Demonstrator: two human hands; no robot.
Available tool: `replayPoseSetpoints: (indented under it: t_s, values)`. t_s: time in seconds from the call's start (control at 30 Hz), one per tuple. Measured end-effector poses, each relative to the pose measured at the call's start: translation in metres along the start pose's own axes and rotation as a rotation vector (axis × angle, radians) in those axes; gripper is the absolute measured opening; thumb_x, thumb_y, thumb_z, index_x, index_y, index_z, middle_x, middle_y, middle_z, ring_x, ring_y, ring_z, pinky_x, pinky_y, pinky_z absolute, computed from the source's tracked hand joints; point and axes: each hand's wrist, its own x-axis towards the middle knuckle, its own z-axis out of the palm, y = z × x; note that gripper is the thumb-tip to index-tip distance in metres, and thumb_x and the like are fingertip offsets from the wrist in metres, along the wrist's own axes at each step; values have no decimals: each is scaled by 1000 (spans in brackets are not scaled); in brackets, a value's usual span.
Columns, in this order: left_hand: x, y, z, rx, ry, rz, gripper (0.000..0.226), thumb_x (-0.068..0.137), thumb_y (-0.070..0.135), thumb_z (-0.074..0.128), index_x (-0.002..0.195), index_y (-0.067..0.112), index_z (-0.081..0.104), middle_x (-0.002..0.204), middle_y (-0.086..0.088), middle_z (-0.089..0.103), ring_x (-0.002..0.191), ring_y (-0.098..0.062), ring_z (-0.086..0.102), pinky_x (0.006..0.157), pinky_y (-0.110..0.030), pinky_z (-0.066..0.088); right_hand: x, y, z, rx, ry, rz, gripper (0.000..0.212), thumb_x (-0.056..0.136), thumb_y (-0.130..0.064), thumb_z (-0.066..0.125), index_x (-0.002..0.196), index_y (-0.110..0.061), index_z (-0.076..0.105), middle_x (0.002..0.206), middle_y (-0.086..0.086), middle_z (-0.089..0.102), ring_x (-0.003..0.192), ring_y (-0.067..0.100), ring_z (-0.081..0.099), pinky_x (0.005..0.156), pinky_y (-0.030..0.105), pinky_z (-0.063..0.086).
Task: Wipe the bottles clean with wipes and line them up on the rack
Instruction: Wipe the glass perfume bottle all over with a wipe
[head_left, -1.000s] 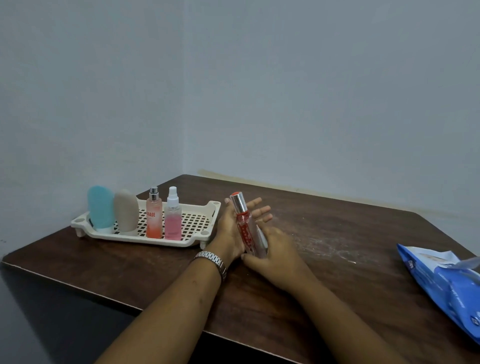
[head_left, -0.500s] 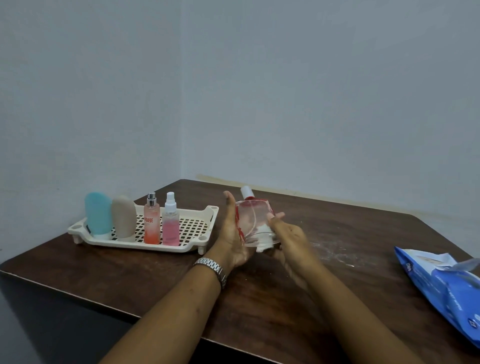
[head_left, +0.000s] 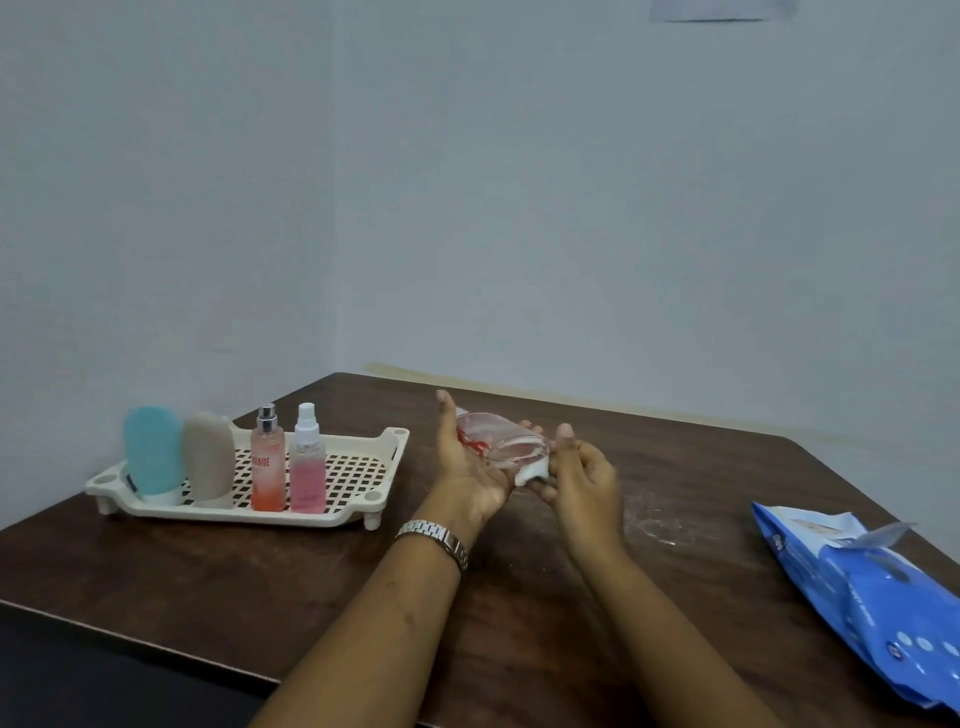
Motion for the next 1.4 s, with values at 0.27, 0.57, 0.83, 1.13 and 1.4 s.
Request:
replayPoseSetpoints:
  t_s: [0.27, 0.57, 0.83, 1.13, 1.4]
  values:
    - [14, 2, -17, -159, 178, 111, 94, 79, 76, 47, 135, 2, 40, 113, -30, 61, 85, -38, 66, 48, -37, 58, 7, 7, -6, -126, 58, -252, 23, 83, -11, 69, 104, -19, 69, 102, -1, 68, 88, 6, 64, 81, 22, 54]
    - [28, -6, -20, -177, 197, 92, 106, 69, 77, 59, 143, 7, 32, 117, -30, 61, 80, -37, 69, 47, -33, 54, -11, 8, 5, -293, -127, -544, 21, 78, 1, 71, 88, -18, 70, 92, -2, 67, 88, -2, 62, 72, 5, 46]
    - [16, -7, -15, -85, 144, 117, 89, 82, 71, 48, 136, 1, 39, 108, -27, 61, 74, -31, 71, 44, -29, 54, 2, 8, -6, -367, -33, -556, 12, 76, -1, 74, 80, -12, 71, 84, 2, 68, 79, -5, 61, 66, 2, 44]
    - [19, -5, -17, -86, 171, 78, 72, 86, 66, 51, 108, -3, 51, 94, -29, 64, 85, -39, 65, 89, -51, 52, -12, 9, 3, -445, -203, -724, 19, 75, 3, 72, 80, -16, 70, 86, -7, 65, 84, 3, 63, 70, 15, 53]
    - [13, -8, -14, -29, 94, 125, 75, 87, 67, 46, 136, 9, 41, 113, -26, 61, 82, -33, 67, 55, -38, 58, 4, 5, -10, -368, 69, -503, 13, 80, -5, 71, 82, -17, 68, 86, -3, 64, 77, -8, 58, 64, 3, 44]
